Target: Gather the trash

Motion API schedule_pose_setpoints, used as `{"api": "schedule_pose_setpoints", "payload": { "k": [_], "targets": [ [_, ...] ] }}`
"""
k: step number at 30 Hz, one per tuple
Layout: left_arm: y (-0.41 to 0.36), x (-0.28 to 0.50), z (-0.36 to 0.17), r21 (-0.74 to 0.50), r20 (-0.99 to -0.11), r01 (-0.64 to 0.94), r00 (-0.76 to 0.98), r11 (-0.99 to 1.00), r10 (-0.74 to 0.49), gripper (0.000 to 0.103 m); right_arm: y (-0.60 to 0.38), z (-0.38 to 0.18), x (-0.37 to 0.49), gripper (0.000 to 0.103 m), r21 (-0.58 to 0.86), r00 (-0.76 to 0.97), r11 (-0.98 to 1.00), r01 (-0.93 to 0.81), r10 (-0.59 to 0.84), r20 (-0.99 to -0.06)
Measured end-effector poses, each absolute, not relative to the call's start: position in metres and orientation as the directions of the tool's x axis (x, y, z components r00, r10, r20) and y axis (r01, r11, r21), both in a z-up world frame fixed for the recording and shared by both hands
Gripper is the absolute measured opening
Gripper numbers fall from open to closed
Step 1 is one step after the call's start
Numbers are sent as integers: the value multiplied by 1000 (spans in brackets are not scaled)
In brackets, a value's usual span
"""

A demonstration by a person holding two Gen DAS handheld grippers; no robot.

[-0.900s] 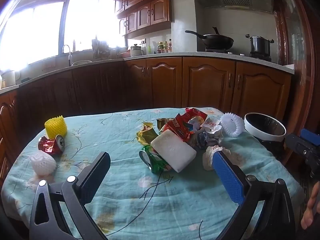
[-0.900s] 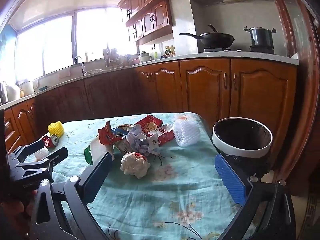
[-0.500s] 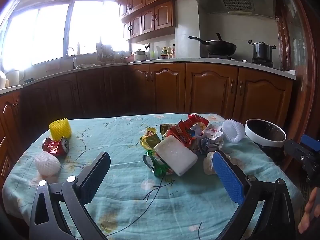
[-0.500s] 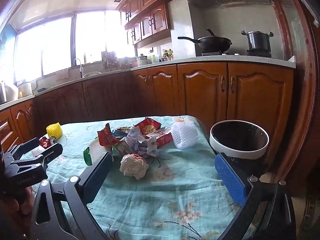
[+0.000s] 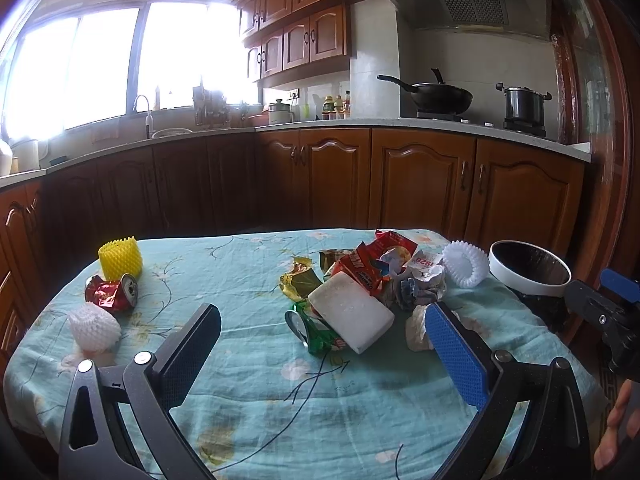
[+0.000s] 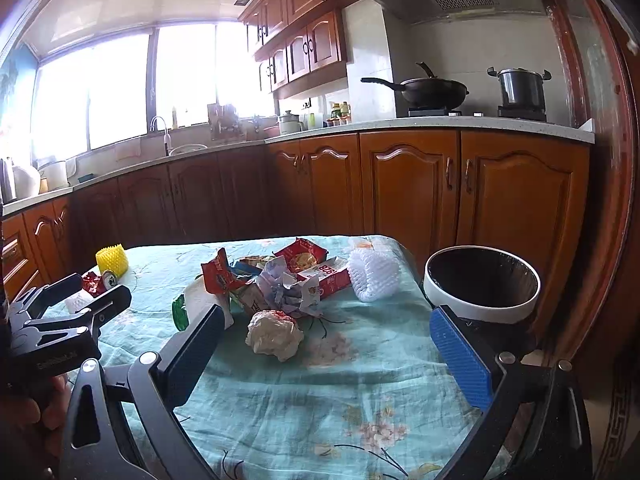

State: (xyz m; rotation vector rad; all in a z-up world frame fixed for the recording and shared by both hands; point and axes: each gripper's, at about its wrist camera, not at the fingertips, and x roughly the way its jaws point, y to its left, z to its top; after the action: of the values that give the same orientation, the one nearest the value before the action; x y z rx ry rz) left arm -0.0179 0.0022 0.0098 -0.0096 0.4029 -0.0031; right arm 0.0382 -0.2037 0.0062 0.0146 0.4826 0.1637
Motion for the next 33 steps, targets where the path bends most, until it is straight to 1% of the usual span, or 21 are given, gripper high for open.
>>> {"api": "schedule_pose_setpoints", "payload": {
  "k": [33],
  "targets": [
    [5, -13, 0, -19, -403, 3, 915, 1000, -10, 102, -202, 0, 41, 103, 86, 861, 981, -174, 194, -470]
  ]
}}
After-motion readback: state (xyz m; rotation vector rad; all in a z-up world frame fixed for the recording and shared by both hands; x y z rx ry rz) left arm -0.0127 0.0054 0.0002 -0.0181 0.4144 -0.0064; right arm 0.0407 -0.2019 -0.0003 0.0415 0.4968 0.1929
